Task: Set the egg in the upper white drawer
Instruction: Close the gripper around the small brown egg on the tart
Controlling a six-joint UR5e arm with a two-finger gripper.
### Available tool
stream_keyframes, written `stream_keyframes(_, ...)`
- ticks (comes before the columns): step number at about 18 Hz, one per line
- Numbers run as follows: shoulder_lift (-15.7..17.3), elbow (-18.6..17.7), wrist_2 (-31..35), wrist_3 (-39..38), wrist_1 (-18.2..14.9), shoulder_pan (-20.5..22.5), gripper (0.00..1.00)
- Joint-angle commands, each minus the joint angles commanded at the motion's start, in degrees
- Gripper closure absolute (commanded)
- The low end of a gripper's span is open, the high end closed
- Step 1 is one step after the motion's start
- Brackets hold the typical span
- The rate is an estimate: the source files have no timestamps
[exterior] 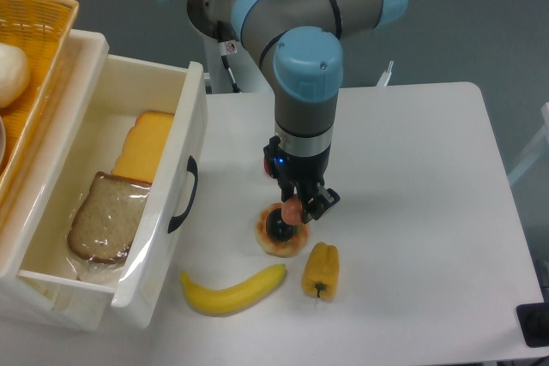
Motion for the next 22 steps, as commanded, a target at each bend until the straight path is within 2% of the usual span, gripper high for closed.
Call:
stream_keyframes(18,-0.09,1.05,-1.32,-2.55,0.00,-0.35,0.60)
stream_keyframes(22,0.00,2.72,-1.41,-3.42,-0.18,0.00,0.60)
